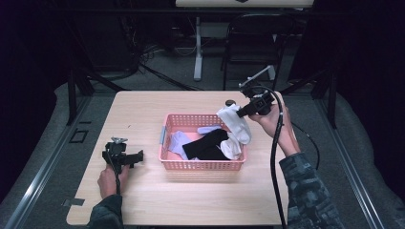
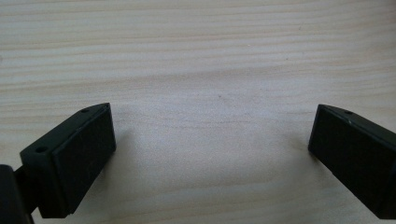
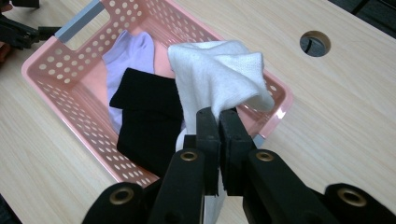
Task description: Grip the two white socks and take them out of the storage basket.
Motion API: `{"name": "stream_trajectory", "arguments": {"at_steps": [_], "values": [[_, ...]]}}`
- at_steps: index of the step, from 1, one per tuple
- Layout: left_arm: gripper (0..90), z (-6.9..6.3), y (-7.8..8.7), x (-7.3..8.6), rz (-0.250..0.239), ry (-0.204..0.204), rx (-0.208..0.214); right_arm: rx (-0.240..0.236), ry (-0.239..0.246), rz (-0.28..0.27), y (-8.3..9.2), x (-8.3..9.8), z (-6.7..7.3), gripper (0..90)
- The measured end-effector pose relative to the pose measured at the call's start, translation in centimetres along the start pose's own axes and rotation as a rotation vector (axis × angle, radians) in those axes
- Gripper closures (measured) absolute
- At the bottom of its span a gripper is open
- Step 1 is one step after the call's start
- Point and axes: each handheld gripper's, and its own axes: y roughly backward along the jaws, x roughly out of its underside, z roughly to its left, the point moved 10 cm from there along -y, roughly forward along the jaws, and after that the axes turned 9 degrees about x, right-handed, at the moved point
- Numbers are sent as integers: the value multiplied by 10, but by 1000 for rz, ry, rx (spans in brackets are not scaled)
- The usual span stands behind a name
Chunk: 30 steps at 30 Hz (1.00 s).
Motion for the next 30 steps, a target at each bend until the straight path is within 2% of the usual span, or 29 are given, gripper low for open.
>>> {"name": "stream_trajectory", "arguments": {"at_steps": [15, 24, 30], "values": [[7, 0, 0, 0, 0, 0, 0, 37, -40, -11, 23, 13, -24, 879], [7, 0, 0, 0, 0, 0, 0, 61, -81, -7, 28, 31, -46, 880], [7, 0, 0, 0, 0, 0, 0, 80, -114, 11, 27, 50, -63, 880]]}}
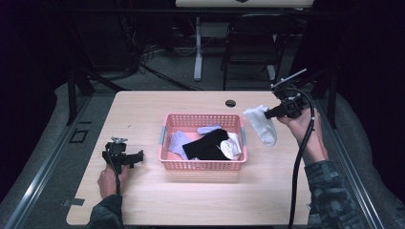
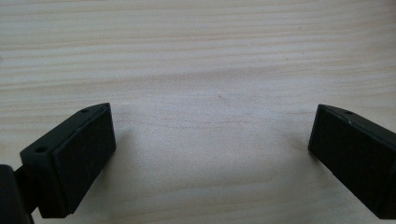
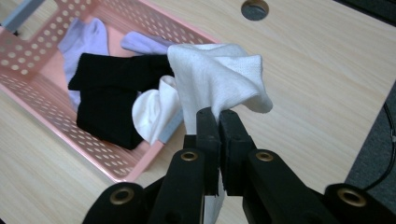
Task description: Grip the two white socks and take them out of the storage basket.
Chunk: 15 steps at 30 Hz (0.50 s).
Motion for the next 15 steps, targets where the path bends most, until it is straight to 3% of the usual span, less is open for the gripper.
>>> {"name": "stream_trajectory", "arguments": {"at_steps": [15], "values": [[7, 0, 0, 0, 0, 0, 0, 20, -77, 63, -22, 37, -28, 882]]}}
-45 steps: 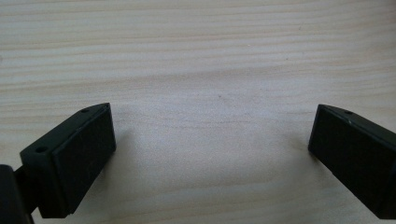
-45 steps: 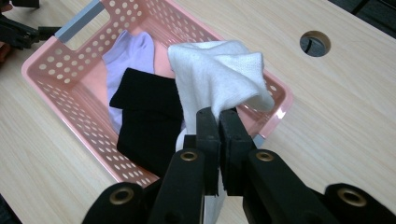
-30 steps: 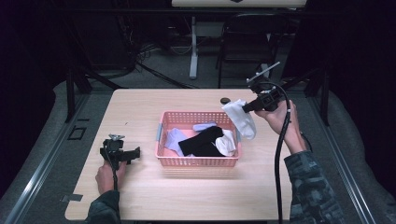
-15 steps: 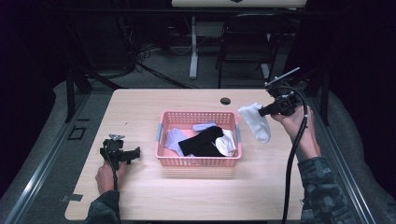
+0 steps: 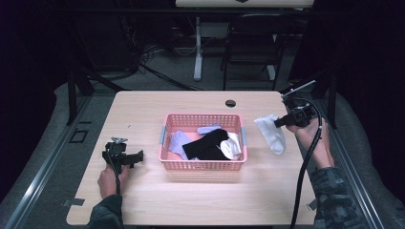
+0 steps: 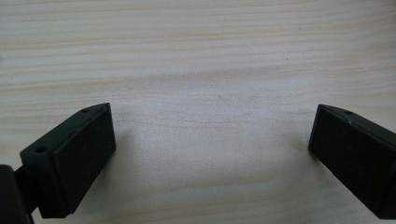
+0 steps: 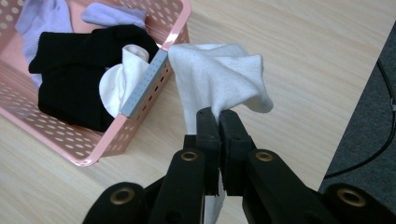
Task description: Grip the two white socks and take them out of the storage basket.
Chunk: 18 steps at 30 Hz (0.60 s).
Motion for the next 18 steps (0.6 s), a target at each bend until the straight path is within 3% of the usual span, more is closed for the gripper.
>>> {"name": "stream_trajectory", "arguments": {"at_steps": [18], "values": [[8, 0, 0, 0, 0, -2, -2, -9, -40, 114, -46, 31, -10, 882]]}}
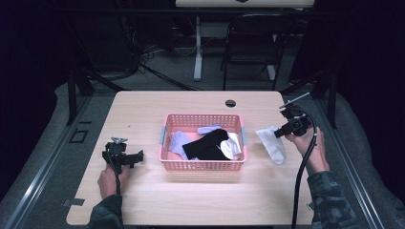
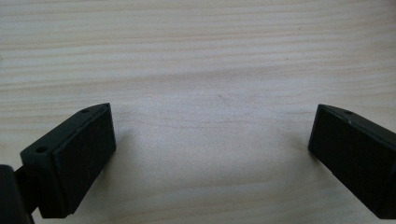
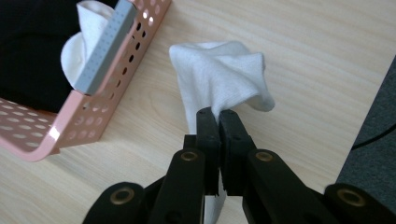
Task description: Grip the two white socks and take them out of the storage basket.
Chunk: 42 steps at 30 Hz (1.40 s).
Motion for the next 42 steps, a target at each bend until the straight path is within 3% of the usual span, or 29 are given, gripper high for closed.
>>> {"name": "stream_trajectory", "arguments": {"at_steps": [4, 6, 9, 16, 20, 24, 28, 30, 33, 35, 38, 39, 41, 42], "values": [[8, 0, 0, 0, 0, 1, 1, -8, -9, 16, -11, 5, -2, 882], [8, 0, 0, 0, 0, 1, 1, -10, -31, -1, -21, 5, -1, 881], [8, 0, 0, 0, -1, 0, 0, -13, -14, 33, -29, 10, 0, 880], [8, 0, 0, 0, 0, 1, 1, -11, -37, 51, -42, 15, -5, 875], [8, 0, 0, 0, 0, 1, 1, 0, -49, 55, -44, 17, -9, 782], [8, 0, 0, 0, 0, 1, 1, 12, -59, 29, -34, 15, -10, 582], [7, 0, 0, 0, 0, 1, 1, 27, -41, -13, -18, 6, -7, 362], [7, 0, 0, 0, 0, 1, 1, 31, -20, -36, -8, 0, -1, 293], [7, 0, 0, 0, 0, 1, 1, 32, 3, -60, 2, -6, 5, 231], [7, 0, 0, 0, 0, 1, 1, 26, 38, -96, 15, -18, 18, 159], [7, 0, 0, 0, 0, 1, 1, 32, 70, -96, 22, -24, 25, 141], [7, 0, 0, 0, 0, 1, 2, 31, 91, -127, 29, -32, 33, 129], [7, 0, 0, 0, 0, 1, 1, 27, 104, -127, 31, -34, 38, 114], [7, 0, 0, 0, 0, 1, 1, 30, 133, -142, 35, -41, 46, 106]]}}
